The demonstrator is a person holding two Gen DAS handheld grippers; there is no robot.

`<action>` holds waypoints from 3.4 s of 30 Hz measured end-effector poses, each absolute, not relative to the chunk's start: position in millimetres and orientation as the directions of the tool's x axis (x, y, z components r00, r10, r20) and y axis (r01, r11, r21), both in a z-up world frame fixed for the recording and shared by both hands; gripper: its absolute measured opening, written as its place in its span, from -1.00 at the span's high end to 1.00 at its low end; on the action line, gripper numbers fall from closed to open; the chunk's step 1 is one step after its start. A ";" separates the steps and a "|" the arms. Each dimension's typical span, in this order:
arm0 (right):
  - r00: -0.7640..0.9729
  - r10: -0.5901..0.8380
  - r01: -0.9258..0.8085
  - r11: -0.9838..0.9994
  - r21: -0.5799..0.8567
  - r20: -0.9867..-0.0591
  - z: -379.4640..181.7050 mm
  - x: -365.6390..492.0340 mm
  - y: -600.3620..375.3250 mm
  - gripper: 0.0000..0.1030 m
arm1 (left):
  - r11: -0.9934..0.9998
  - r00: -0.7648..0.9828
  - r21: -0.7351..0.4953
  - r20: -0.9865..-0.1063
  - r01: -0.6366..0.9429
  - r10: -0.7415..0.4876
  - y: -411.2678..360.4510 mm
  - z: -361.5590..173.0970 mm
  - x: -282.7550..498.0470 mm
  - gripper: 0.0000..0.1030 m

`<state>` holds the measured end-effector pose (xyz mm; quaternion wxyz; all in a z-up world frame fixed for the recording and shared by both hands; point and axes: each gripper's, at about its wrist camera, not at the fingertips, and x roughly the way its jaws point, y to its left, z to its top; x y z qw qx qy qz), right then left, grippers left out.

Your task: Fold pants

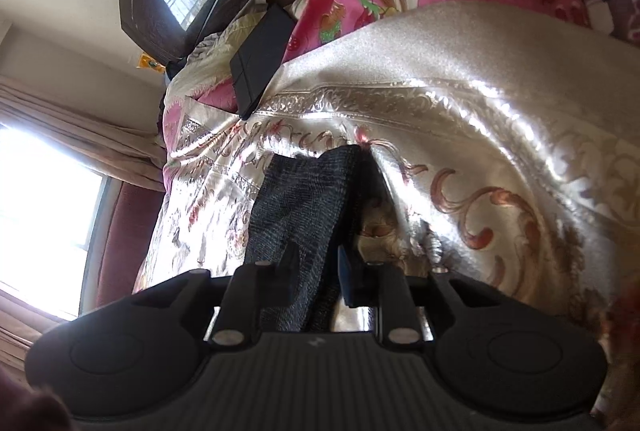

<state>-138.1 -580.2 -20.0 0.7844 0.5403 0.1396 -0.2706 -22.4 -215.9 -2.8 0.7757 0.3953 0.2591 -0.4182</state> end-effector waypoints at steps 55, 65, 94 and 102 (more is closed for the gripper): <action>0.600 0.472 -0.504 0.850 0.153 -0.646 54.1 -26.5 -138.3 0.51 | 0.865 0.736 0.249 -0.652 0.435 -0.182 68.3 40.4 -40.6 -0.16; 0.539 0.446 -0.750 0.640 -0.166 -0.715 31.6 -32.5 -48.7 0.23 | 0.941 0.701 0.162 -0.707 0.296 -0.098 129.2 27.4 -9.6 -0.16; 0.611 0.434 -0.739 0.613 -0.280 -0.663 18.1 -36.0 -31.0 0.84 | 0.941 0.563 -0.297 -0.756 0.161 -0.334 160.7 34.9 27.1 -0.22; 0.620 0.450 -0.739 0.610 -0.286 -0.642 16.3 -39.8 -35.6 0.84 | 0.971 0.619 -0.041 -0.764 0.237 -0.183 147.4 49.9 16.7 -0.24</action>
